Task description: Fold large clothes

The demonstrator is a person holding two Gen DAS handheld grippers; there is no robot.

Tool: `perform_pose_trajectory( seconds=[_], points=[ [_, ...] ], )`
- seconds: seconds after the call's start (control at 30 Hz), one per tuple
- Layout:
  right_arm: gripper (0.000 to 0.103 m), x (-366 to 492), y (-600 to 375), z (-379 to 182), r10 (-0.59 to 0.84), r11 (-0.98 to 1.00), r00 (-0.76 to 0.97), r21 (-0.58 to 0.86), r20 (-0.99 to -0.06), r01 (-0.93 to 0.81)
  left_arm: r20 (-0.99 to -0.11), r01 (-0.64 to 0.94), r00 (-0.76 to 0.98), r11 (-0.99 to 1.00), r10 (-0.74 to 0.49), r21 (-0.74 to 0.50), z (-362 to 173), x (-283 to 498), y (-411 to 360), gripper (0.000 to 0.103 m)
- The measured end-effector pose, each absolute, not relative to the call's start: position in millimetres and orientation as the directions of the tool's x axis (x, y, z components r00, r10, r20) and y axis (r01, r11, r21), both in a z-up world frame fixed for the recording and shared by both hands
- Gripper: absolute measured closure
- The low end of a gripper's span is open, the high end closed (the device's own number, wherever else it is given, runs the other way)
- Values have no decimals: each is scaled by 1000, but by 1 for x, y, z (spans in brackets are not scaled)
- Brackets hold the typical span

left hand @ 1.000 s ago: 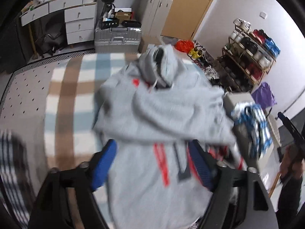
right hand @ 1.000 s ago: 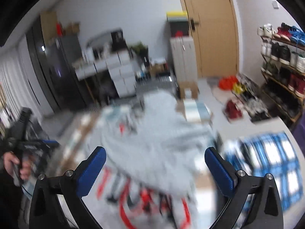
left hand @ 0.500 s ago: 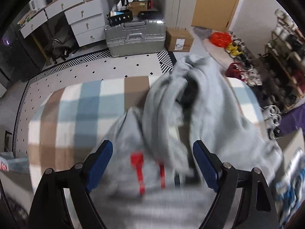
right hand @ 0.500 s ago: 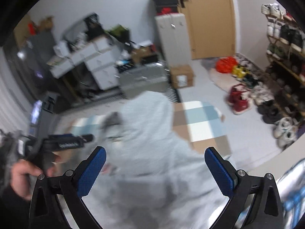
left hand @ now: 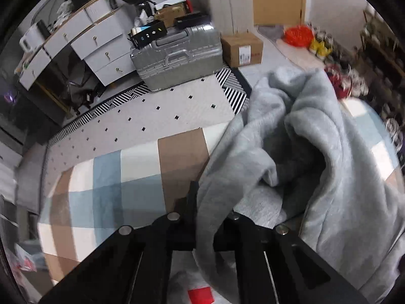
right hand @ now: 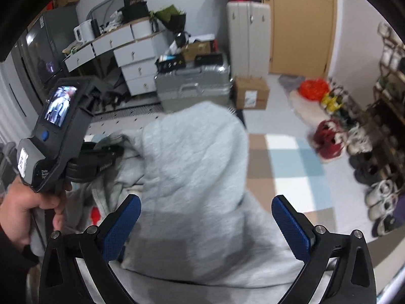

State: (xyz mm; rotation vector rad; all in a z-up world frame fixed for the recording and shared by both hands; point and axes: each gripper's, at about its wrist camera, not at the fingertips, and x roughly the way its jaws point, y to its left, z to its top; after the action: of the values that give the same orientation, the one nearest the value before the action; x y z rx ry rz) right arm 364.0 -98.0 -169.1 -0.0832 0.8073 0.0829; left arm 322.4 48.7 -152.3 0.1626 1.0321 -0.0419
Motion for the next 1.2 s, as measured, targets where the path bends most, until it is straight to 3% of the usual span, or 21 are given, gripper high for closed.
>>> perform_pose_trajectory(
  seconds=[0.23, 0.37, 0.53, 0.57, 0.7, 0.73, 0.87, 0.97, 1.1, 1.2],
  points=[
    [0, 375, -98, -160, 16, 996, 681, -46, -732, -72, -786, 58, 615, 998, -56, -25, -115, 292, 75, 101],
    [0, 372, -103, -151, 88, 996, 686, 52, -722, -72, -788, 60, 608, 996, -94, -72, -111, 287, 84, 101],
    [0, 352, -120, -141, 264, 956, 744, 272, -614, -114, -783, 95, 615, 994, -97, -48, -109, 279, 78, 100],
    [0, 351, -122, -141, 233, 959, 749, 272, -620, -73, -784, 100, 613, 994, -101, -50, -109, 279, 78, 100],
    [0, 348, -117, -142, 42, 990, 786, 129, -616, 49, -786, 106, 609, 993, -107, -54, -108, 279, 74, 101],
    [0, 345, -115, -141, 15, 995, 815, 93, -579, 47, -786, 107, 609, 993, -106, -51, -107, 279, 73, 100],
    [0, 339, -101, -138, 38, 999, 888, 19, -458, -33, -777, 116, 620, 992, -105, -42, -107, 279, 71, 100],
    [0, 360, -80, -145, 20, 991, 858, -103, -514, -85, -776, 105, 623, 993, -100, -43, -109, 282, 73, 101],
    [2, 404, -57, -172, -187, 936, 778, -350, -600, -45, -775, 99, 623, 993, -107, -57, -113, 285, 77, 101],
    [8, 431, -39, -193, -298, 853, 742, -517, -601, -76, -773, 98, 625, 993, -110, -61, -114, 287, 78, 101]
  ],
)
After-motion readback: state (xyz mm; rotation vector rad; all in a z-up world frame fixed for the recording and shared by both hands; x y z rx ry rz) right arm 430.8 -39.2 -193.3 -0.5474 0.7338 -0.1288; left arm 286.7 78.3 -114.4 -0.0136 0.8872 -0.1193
